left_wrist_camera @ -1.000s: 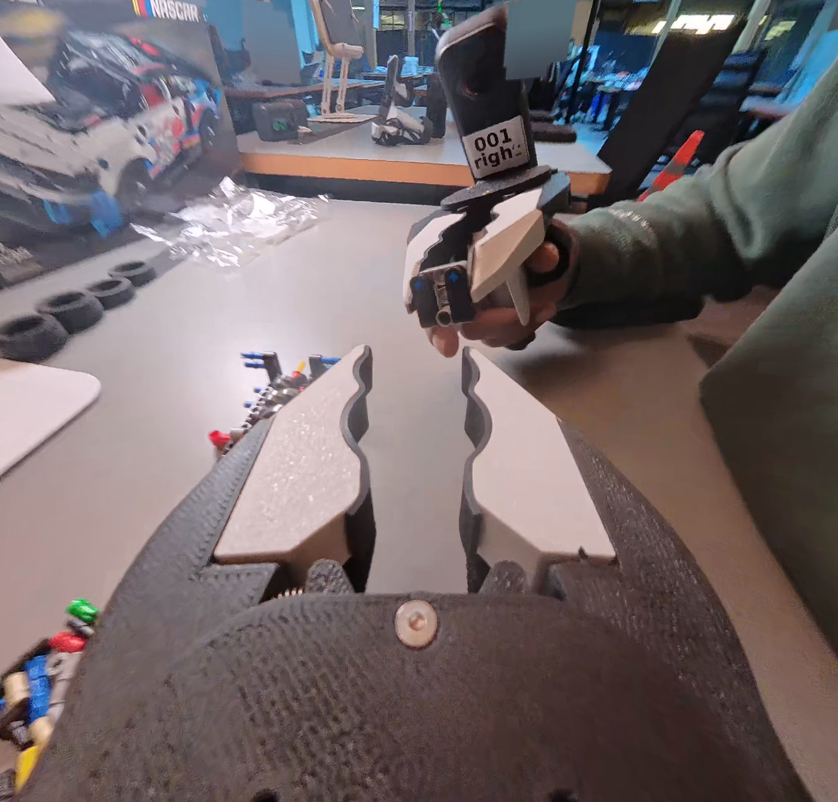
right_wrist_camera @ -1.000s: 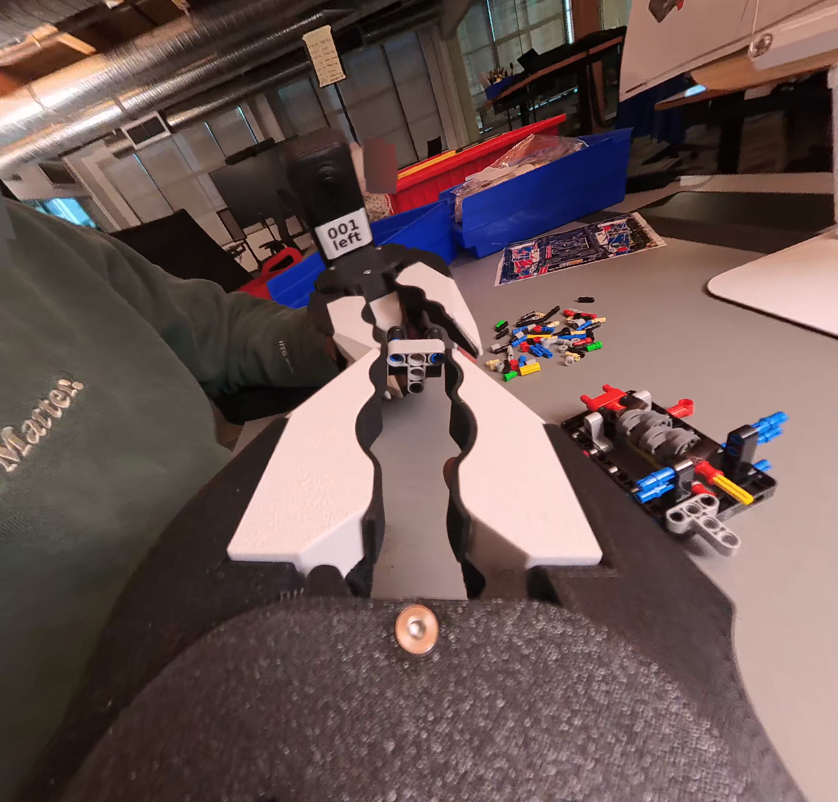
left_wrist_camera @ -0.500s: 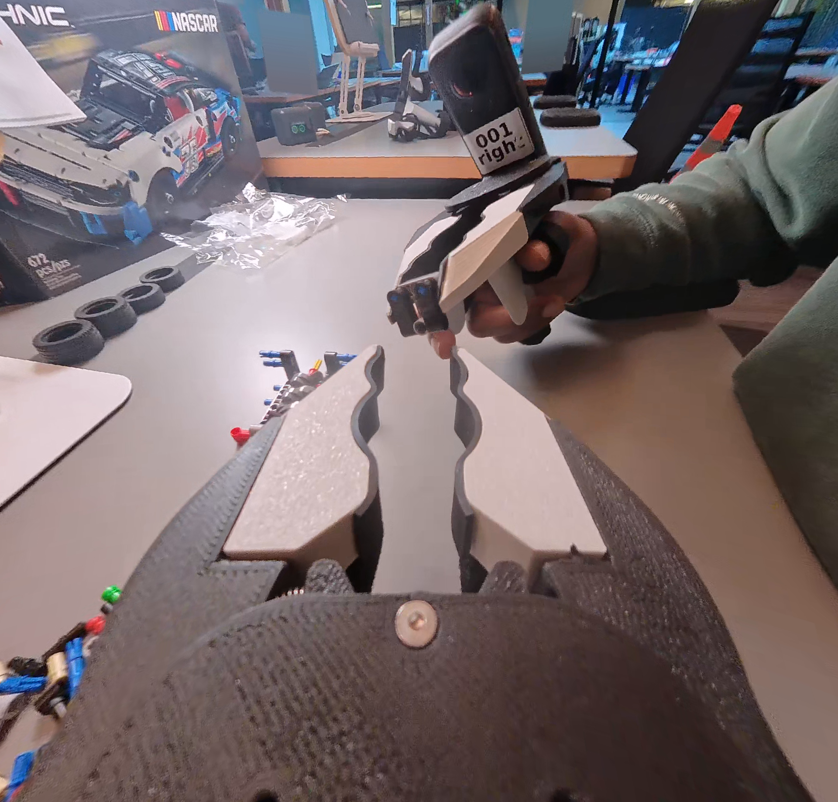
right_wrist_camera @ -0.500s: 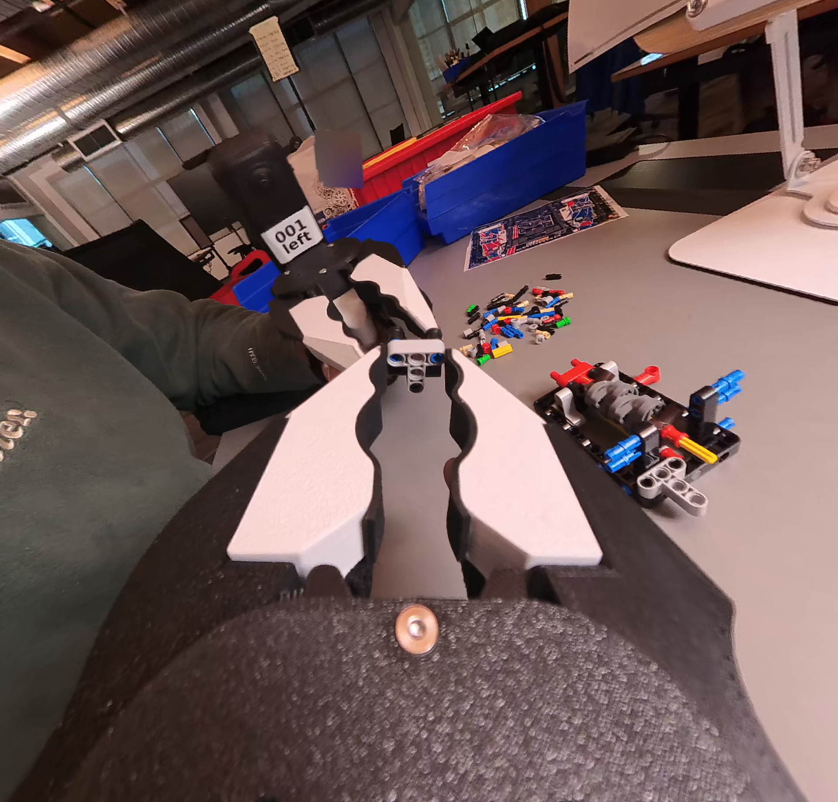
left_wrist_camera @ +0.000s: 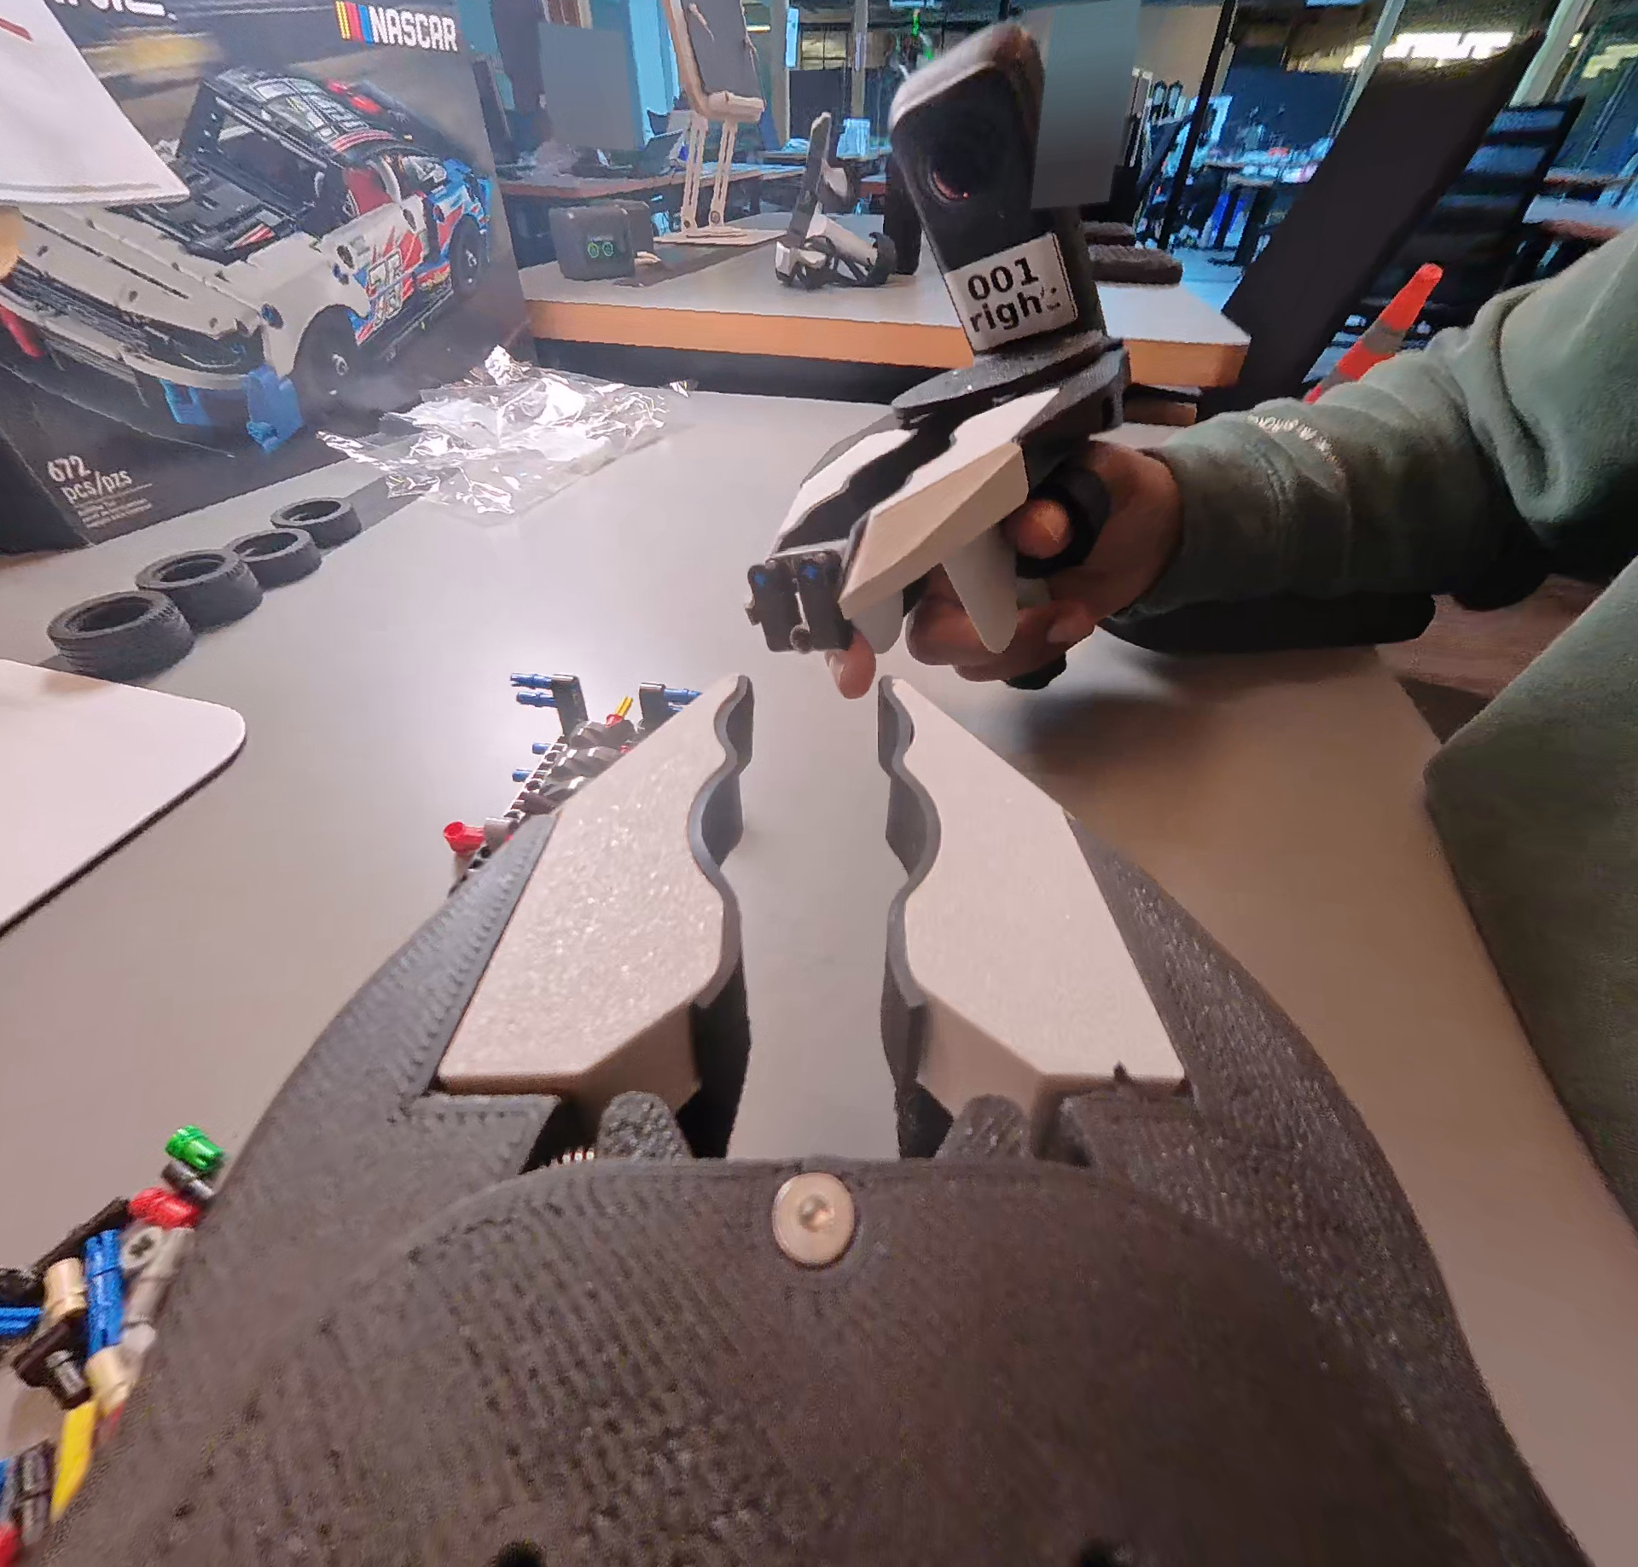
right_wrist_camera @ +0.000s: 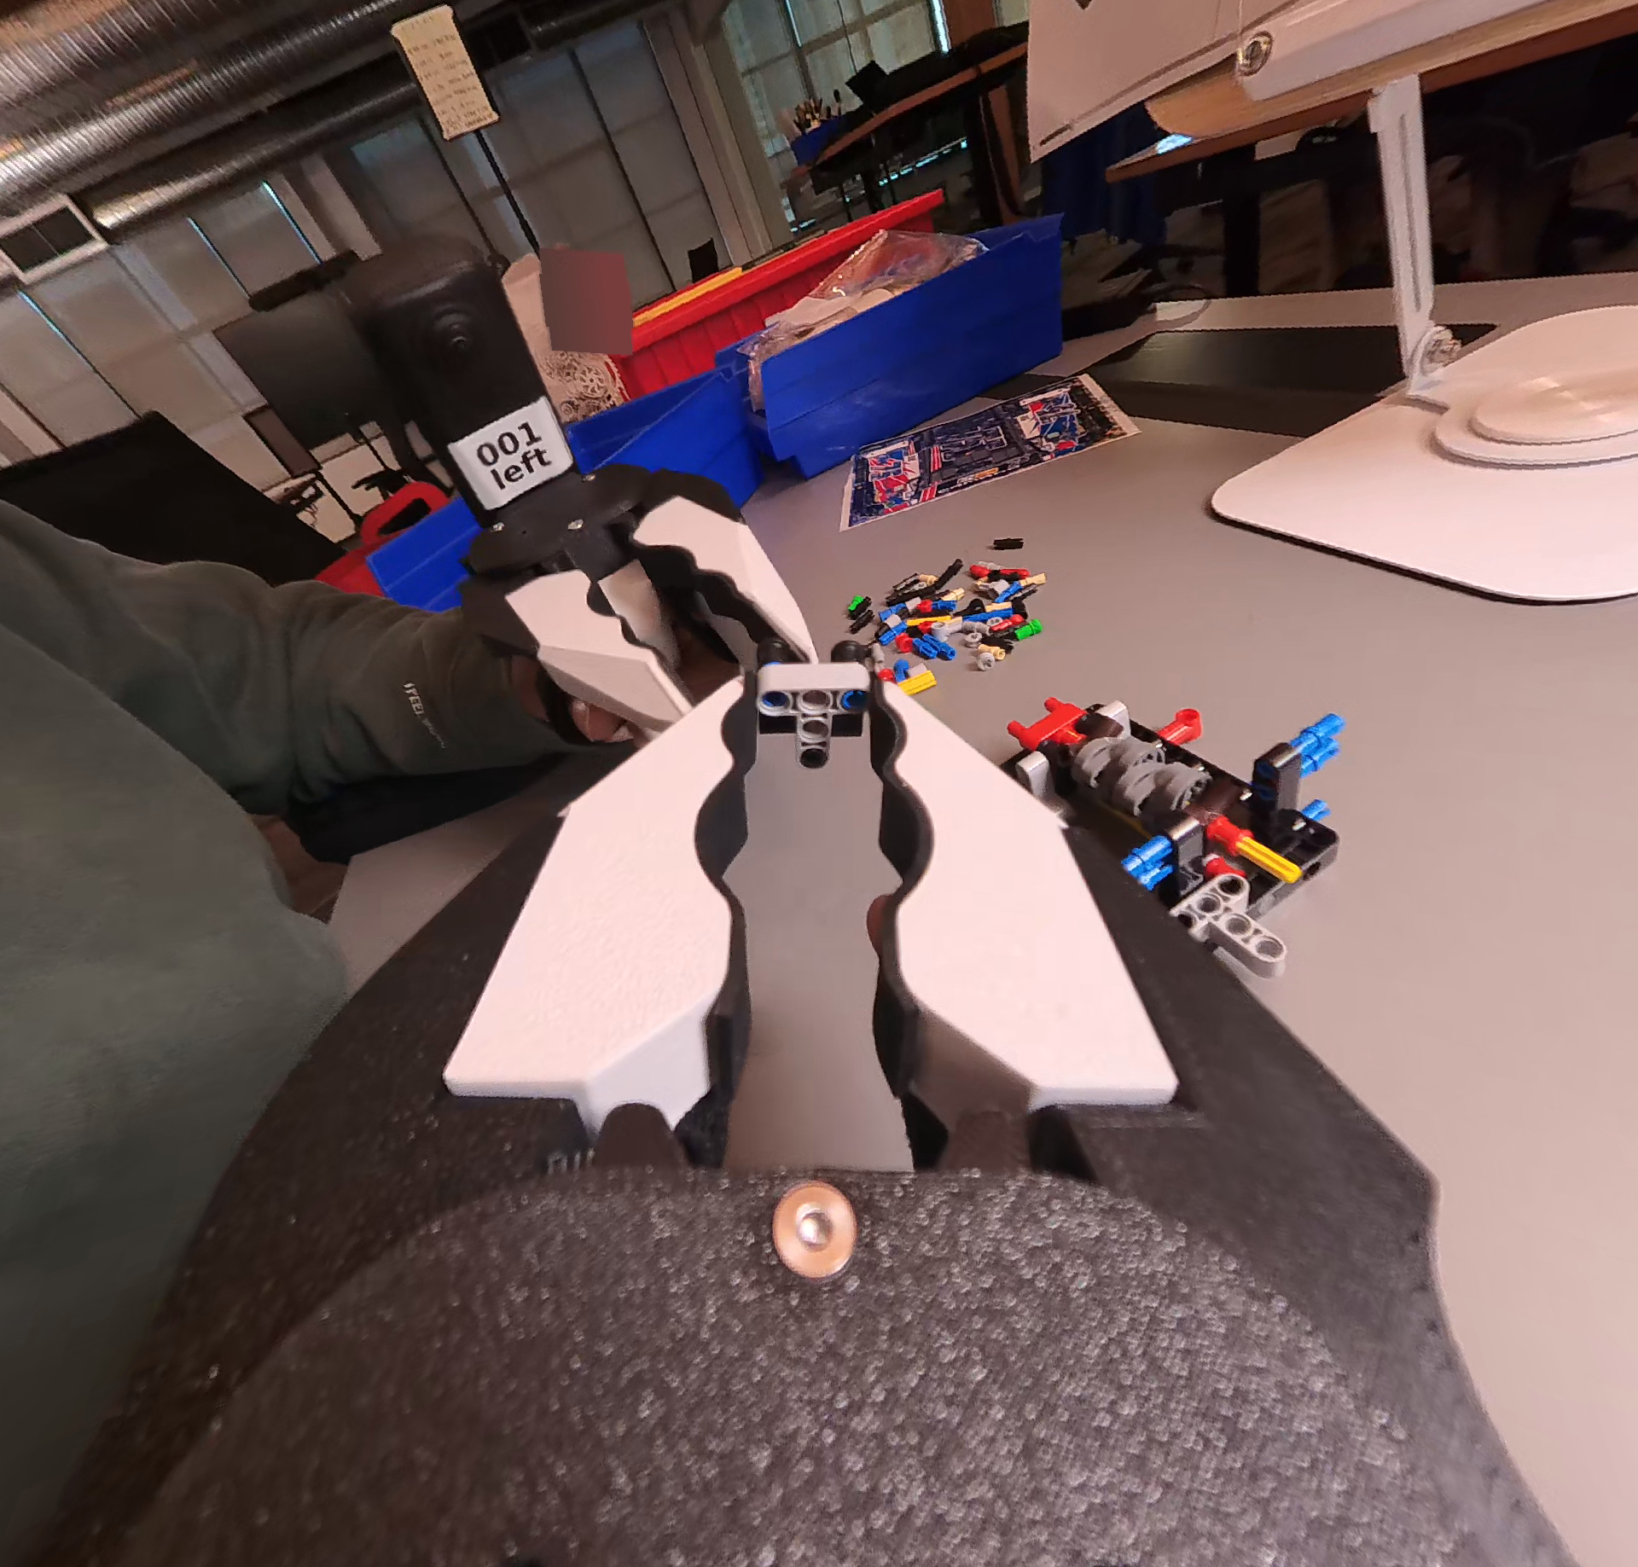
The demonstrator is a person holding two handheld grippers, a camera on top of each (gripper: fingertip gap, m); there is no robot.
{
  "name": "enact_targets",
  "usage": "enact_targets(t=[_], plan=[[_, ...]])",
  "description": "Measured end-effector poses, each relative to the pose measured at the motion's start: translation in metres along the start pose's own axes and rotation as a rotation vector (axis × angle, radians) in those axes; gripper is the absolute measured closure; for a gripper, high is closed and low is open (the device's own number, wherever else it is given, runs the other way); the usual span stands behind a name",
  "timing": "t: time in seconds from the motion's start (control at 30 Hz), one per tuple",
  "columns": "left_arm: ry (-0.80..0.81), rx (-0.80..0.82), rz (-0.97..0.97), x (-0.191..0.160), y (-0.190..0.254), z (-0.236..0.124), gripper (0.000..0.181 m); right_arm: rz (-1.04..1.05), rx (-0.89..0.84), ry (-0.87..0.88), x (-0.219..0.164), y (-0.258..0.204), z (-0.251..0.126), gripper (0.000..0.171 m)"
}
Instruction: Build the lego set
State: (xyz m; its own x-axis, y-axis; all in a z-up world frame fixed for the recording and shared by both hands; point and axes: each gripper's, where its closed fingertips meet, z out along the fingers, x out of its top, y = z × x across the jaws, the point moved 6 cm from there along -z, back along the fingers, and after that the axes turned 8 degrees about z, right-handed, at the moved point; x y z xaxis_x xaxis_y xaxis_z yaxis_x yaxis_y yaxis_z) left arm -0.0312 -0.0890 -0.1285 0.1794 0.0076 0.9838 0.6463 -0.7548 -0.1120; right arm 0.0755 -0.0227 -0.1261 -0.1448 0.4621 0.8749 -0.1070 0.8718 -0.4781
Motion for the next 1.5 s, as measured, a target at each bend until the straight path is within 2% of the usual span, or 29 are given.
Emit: enact_targets(t=[0.17,0.3,0.53,0.77,0.9,1.07,1.27,1.33,1.5], plan=[[0.048,-0.035,-0.193,-0.002,-0.012,-0.002,0.154,-0.156,-0.099,-0.006,0.002,0.004,-0.001,0.148],[0.085,-0.099,-0.388,-0.006,-0.018,0.001,0.153,-0.454,-0.231,-0.074,0.000,0.002,0.000,0.148],[0.069,-0.264,-0.726,-0.019,-0.017,0.018,0.150,-0.937,-0.331,-0.256,-0.018,-0.010,0.012,0.149],[0.043,-0.326,-0.829,-0.022,-0.013,0.025,0.157,-1.100,-0.322,-0.334,-0.025,-0.018,0.014,0.149],[0.048,-0.351,-0.858,-0.022,-0.012,0.026,0.151,-1.149,-0.320,-0.326,-0.023,-0.023,0.012,0.149],[0.092,-0.413,-0.867,-0.016,-0.008,0.024,0.159,-1.148,-0.304,-0.299,-0.020,-0.027,0.009,0.149],[0.250,-0.437,-0.855,-0.002,-0.012,0.015,0.161,-0.912,-0.283,-0.181,-0.003,-0.027,0.004,0.143],[0.284,-0.407,-0.808,0.002,-0.014,0.011,0.161,-0.751,-0.237,-0.148,0.001,-0.026,0.001,0.142],[0.324,-0.280,-0.538,0.016,-0.014,0.001,0.160,-0.167,-0.042,-0.027,0.018,-0.020,-0.005,0.144]])
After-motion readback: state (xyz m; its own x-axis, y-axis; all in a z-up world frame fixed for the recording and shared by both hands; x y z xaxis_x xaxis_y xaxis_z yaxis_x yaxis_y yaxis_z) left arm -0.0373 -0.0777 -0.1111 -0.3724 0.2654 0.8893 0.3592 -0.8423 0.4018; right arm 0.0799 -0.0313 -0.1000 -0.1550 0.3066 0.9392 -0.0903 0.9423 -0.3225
